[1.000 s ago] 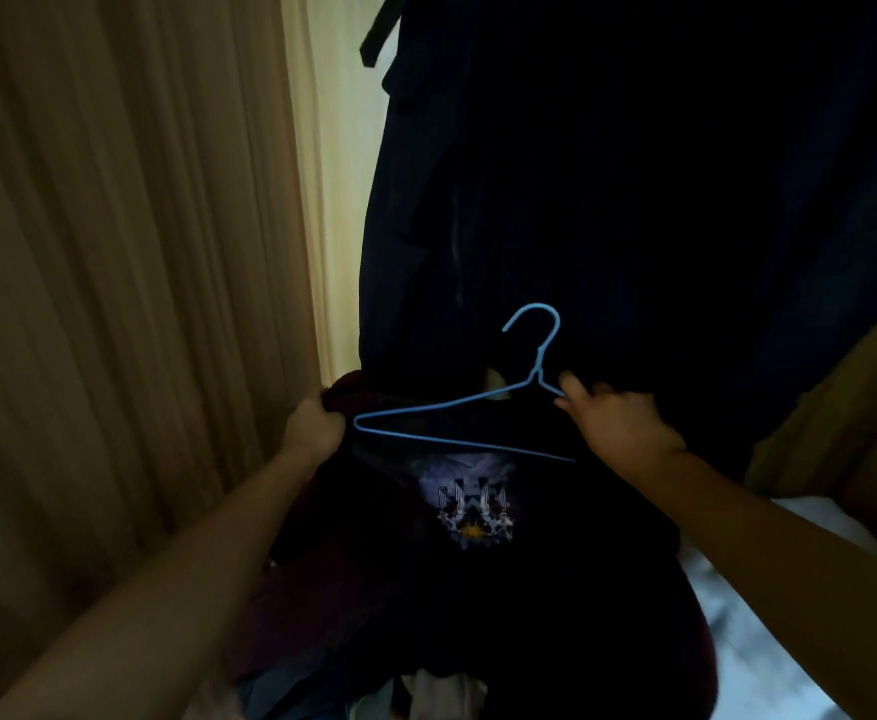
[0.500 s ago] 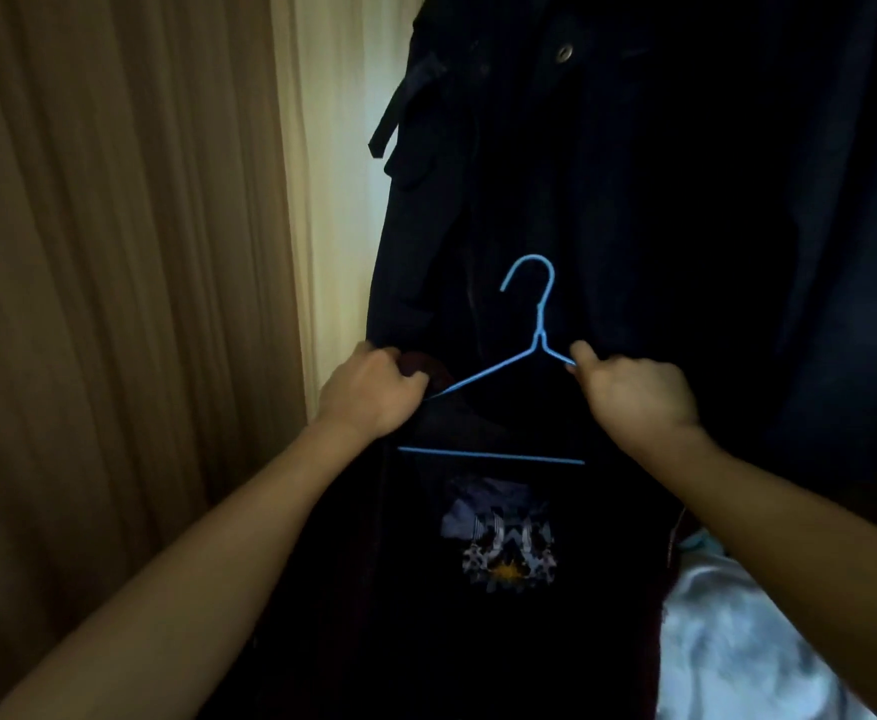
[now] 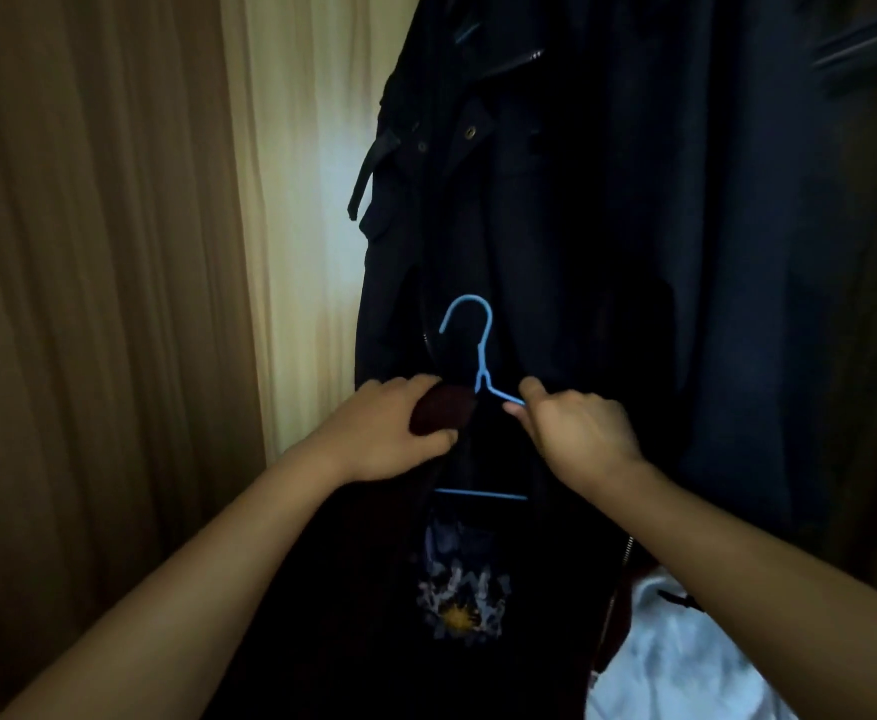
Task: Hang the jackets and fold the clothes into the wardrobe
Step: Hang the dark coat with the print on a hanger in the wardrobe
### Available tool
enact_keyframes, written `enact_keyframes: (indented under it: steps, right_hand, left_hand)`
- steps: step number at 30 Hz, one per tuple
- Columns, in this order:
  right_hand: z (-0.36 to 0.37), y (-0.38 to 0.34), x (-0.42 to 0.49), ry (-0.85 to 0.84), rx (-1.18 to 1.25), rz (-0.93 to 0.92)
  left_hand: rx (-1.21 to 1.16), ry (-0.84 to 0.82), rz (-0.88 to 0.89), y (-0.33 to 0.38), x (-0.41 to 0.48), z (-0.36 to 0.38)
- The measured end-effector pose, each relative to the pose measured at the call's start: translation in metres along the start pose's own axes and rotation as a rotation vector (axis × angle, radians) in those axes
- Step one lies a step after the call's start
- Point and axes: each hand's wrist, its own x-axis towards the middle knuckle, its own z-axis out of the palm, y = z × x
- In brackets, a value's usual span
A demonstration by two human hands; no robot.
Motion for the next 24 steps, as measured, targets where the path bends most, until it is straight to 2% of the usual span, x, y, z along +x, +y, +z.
enact_keyframes:
  steps: [5, 10, 12, 14, 16, 20, 24]
  right_hand:
    - [-0.025, 0.004, -0.009, 0.09, 0.202, 0.06]
    - [-0.05, 0.0, -0.003, -0.001, 0.604, 0.113]
    - [-0.061, 0.007, 0.001, -0.07, 0.687, 0.13]
    - [-0.068, 0.015, 0.001, -0.13, 0.628, 0.108]
    - [-0.069, 0.021, -0.004, -0.117, 0.529, 0.037]
    - [-0.073, 0.029, -0.018, 0.012, 0.494, -0.06]
    - [-0.089, 0.035, -0.025, 0.166, 0.64, -0.071]
  left_hand:
    - [0.073, 0.187, 0.09, -0.015, -0.024, 0.002]
    - [0.284, 0.373, 0.041, -0.015, -0.029, -0.012]
    - [0.303, 0.417, 0.014, -0.016, -0.032, -0.028]
    - [0.307, 0.438, -0.026, -0.019, -0.036, -0.043]
    - [0.313, 0.438, -0.057, -0.021, -0.041, -0.055]
    - [0.321, 0.347, -0.067, -0.007, -0.061, -0.072]
    - [0.323, 0.314, -0.028, 0.012, -0.086, -0.087]
